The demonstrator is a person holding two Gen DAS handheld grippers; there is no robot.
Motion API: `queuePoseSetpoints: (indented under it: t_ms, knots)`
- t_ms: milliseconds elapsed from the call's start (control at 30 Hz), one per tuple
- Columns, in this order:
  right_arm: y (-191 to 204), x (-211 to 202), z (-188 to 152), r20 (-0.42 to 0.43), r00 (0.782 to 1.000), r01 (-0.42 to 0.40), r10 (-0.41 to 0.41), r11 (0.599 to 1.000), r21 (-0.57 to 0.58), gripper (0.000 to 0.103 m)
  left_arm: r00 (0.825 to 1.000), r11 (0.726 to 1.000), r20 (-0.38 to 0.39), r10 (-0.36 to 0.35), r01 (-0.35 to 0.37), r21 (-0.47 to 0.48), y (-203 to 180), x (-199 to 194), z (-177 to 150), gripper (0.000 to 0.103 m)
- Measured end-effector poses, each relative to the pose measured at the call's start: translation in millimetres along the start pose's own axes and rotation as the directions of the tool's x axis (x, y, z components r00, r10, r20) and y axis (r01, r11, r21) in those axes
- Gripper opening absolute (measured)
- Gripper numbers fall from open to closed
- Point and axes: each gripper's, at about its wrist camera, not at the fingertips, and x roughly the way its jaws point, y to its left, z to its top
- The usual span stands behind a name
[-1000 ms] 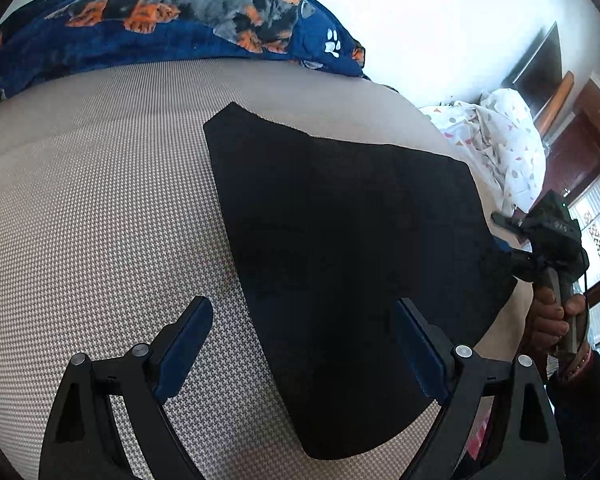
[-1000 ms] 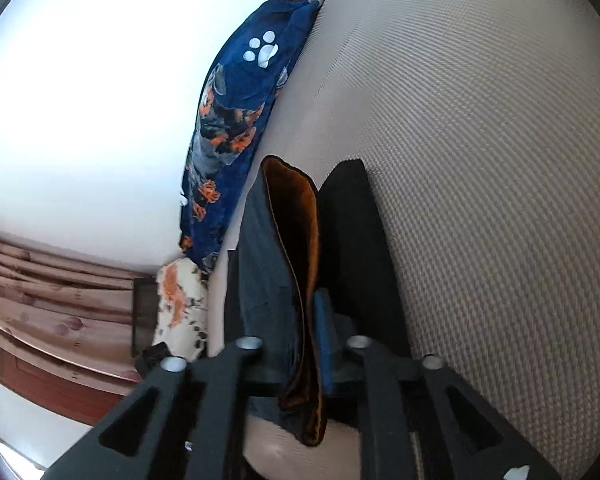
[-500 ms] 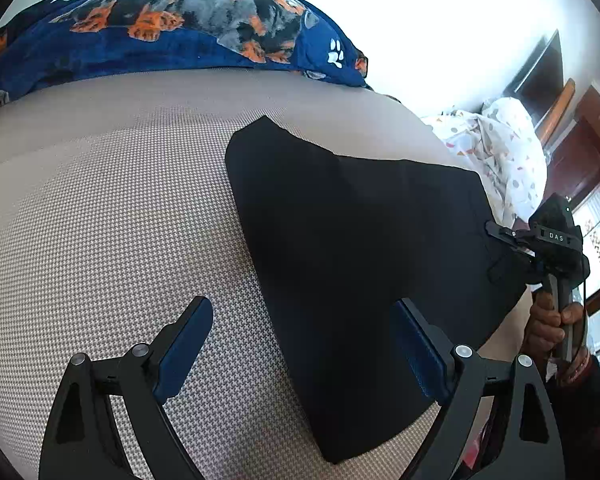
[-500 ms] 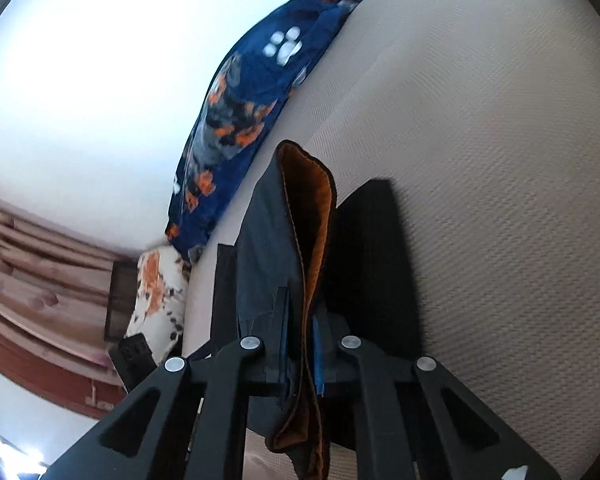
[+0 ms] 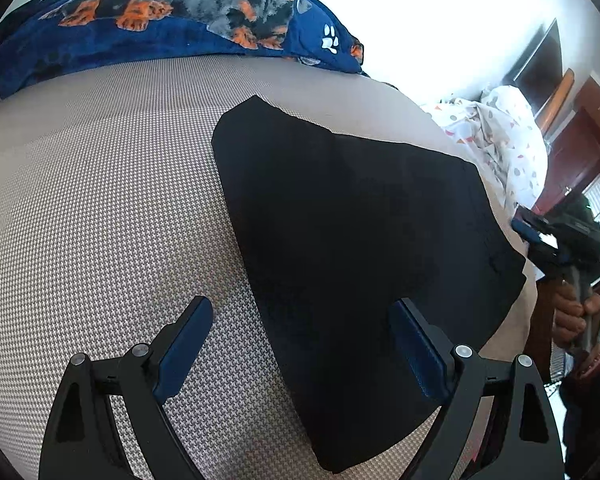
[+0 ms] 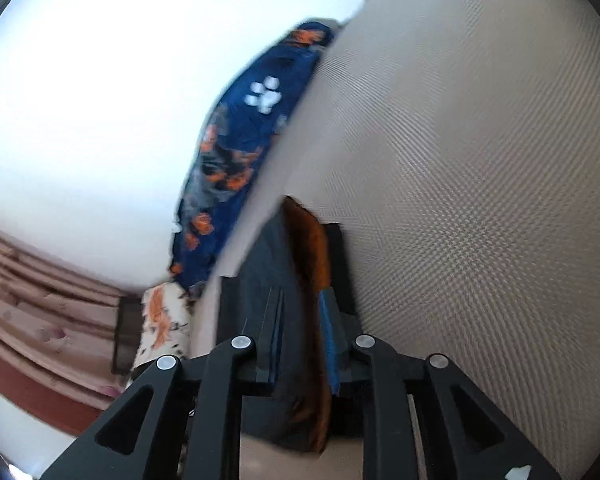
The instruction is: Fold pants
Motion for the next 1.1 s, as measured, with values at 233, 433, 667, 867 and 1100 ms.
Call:
queuePoseSetpoints:
  t_ms: [233,433,667,867,1100]
  knots:
    - [23,3,-25,-0.154,0.975,0.148,-0.16,0.985,-0.087,0.024,1.0,1.0,0.016,-0.004,0.004,-0.007,1,-3,-5,0.091]
    - [33,16,-32,-0.152,0.96,0.213,-0.237,0.964,-0.159,0.024,1.0,1.0,0.024,-0.015,0.015,-0.025,8,-5,-6,0.091]
    - [57,0,-40,-0.126,0.966,0.194,-0.226,0.955,-0.225,0.012,1.0,0.999,0.028,-0.005,0.006,-0.035,10,-7,-6,0.091]
    - [42,1,-57,-0.178,0.943,0.245,-0.283,0.947,-0.209,0.008,0.999,0.999,0.038,-0.005,0.006,-0.036,9,-7,-7,0.092]
    - [15,6,-58,-0.199,0.945,0.231,-0.258,0.961,-0.15,0.006,0.999,1.0,0.037,0.017,-0.017,0.001,1,-3,-7,0.093]
